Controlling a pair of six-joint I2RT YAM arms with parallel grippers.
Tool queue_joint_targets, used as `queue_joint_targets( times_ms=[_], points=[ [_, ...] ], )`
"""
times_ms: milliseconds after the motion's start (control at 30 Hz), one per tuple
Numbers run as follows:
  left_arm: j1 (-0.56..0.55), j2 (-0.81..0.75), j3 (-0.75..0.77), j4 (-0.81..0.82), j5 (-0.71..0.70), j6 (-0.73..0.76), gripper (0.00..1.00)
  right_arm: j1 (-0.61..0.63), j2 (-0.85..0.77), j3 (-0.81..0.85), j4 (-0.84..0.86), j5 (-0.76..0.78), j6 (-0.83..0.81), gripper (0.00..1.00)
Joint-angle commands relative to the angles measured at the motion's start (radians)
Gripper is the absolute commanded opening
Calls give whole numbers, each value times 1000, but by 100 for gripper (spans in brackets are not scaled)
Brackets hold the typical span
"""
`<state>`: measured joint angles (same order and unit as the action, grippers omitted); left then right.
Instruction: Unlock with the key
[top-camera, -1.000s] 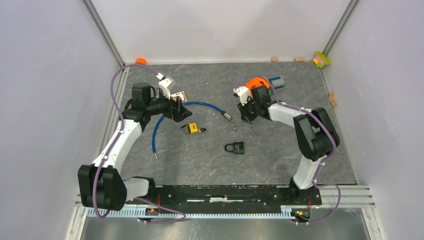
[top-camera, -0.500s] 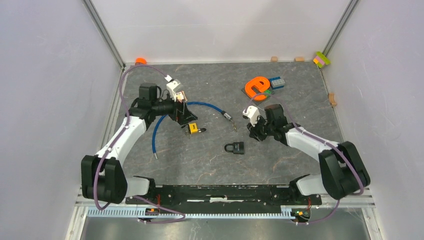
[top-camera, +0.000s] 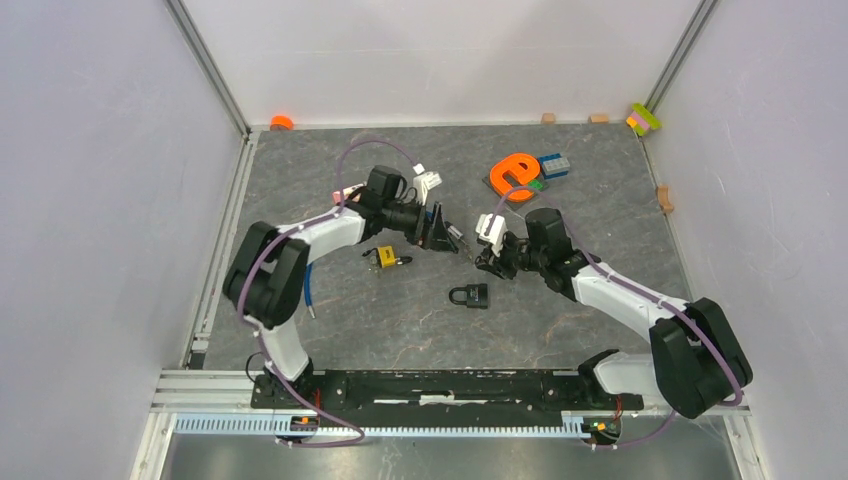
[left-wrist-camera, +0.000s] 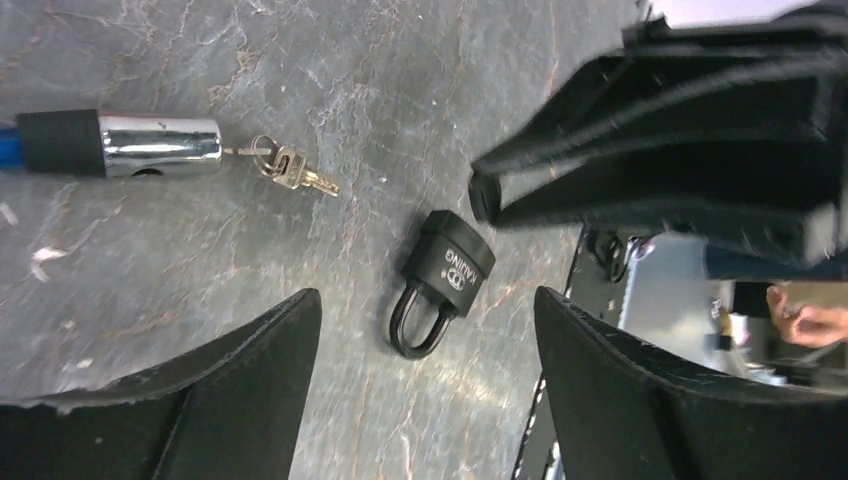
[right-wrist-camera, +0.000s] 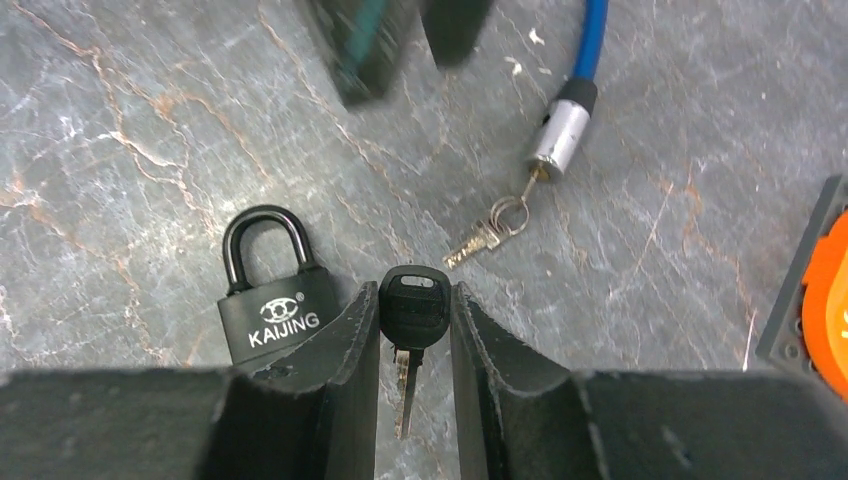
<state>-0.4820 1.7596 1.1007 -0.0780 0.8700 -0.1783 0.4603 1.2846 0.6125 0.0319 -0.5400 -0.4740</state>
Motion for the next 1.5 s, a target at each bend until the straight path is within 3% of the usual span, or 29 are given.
queue_joint_targets(
  times_ms=[0,167,400,600,1100,1467],
  points=[
    [-27,95,48,222,98,-336,82,23,-11,26,84,-51,-23,20],
    [-64,157,41,379,107,-499,77,31,-11,30,95,-61,-25,20],
    [-91,214,30,473,124,-594,67,32,-1,26,107,-61,-19,20],
    [-92,218,-3,526,153,-613,58,32,2,20,124,-51,-5,20],
    [-79,210,-62,620,189,-644,52,33,8,15,129,-46,8,20],
    [-81,253,-37,633,197,-677,38,33,9,15,131,-54,12,20]
  ],
)
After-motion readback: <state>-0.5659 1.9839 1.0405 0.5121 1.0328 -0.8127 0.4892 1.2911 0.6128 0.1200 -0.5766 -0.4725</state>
